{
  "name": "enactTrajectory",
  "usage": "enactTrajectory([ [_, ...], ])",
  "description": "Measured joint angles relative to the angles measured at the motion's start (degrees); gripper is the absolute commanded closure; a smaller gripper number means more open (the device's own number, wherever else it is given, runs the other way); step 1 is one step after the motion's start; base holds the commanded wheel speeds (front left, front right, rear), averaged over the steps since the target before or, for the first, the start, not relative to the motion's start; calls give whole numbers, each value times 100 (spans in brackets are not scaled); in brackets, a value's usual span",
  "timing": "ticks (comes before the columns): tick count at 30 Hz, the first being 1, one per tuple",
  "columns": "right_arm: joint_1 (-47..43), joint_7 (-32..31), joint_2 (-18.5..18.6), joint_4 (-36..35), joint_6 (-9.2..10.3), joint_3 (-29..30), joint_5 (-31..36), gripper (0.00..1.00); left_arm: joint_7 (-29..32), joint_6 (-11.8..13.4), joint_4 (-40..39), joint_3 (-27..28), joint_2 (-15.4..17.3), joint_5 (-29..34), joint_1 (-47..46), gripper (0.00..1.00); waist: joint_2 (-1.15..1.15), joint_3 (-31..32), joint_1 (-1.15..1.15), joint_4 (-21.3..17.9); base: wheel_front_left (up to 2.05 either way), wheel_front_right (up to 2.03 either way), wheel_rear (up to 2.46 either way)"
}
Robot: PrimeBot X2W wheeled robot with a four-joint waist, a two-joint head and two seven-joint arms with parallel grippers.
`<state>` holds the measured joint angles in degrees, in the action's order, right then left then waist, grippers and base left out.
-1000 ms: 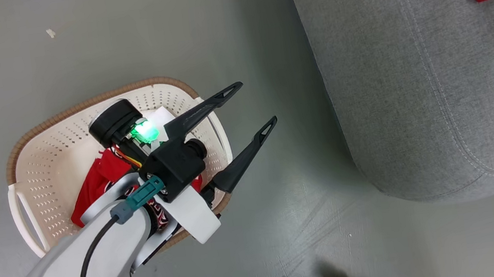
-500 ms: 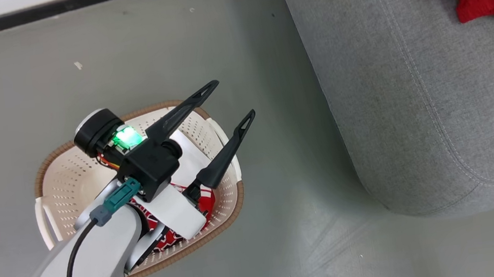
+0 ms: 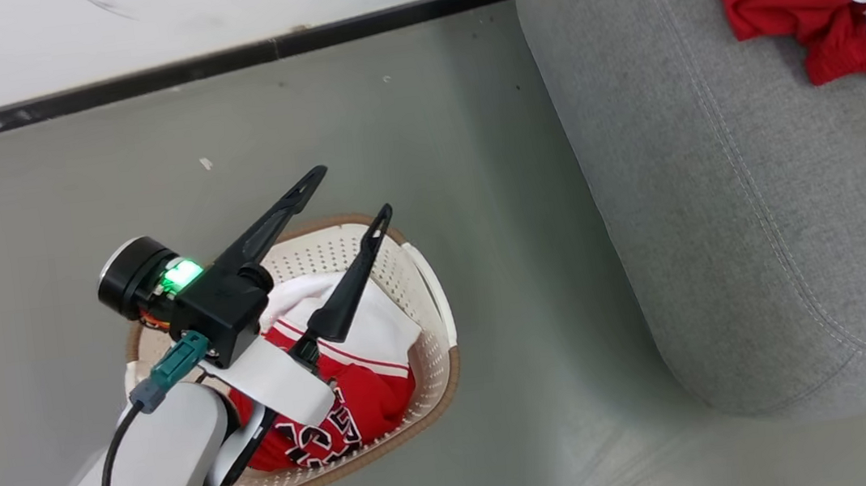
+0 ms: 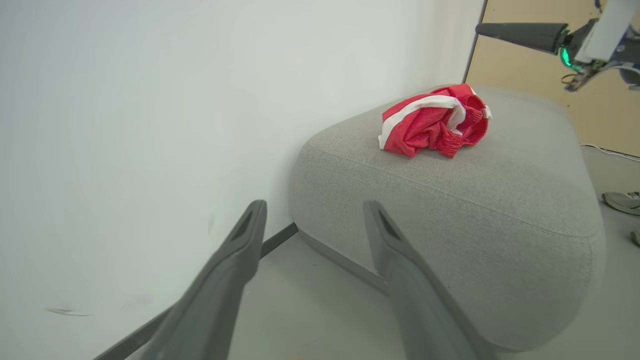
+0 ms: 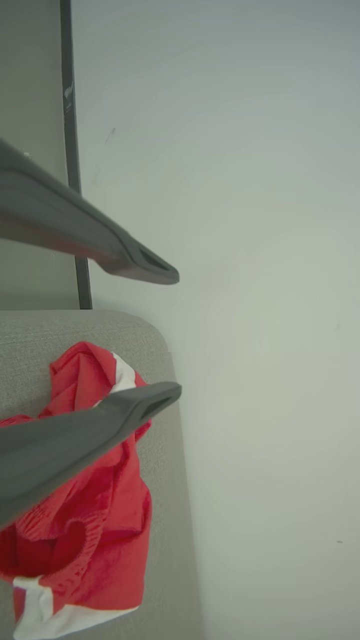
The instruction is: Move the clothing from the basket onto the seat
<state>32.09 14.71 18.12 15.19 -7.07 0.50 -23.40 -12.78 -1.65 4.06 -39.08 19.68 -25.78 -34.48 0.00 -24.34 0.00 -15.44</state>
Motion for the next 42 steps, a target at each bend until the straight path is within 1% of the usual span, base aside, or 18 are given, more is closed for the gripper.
enactTrajectory([
  [2, -43, 0, -26, -44, 0, -27, 0, 0, -44, 12, 45, 54, 1, -36, 58, 0, 0, 93, 0, 55, 0, 0, 0],
  [10, -281, 0, -148, -167, 0, -232, 0, 0, -100, 192, 171, 279, -73, -166, 324, 0, 0, 454, 0, 300, 0, 0, 0],
  [22, -650, 0, -202, -297, 0, -497, 38, 0, -143, 361, 387, 486, -144, -347, 792, 0, 0, 931, 0, 667, 0, 0, 0],
  [34, -1209, 0, -408, -348, 0, -409, 4, 0, -145, 584, 628, 820, -229, -636, 1404, 0, 0, 1455, 0, 1051, 0, 0, 0],
  [39, -1539, 0, -536, -368, 0, -380, -16, 0, -151, 720, 672, 1001, -237, -682, 1631, 0, 0, 1673, 0, 1191, 0, 0, 0],
  [42, -1747, 0, -569, -387, 0, -392, -7, 0, -151, 759, 673, 1115, -225, -682, 1723, 0, 0, 1799, 0, 1270, 0, 0, 0],
])
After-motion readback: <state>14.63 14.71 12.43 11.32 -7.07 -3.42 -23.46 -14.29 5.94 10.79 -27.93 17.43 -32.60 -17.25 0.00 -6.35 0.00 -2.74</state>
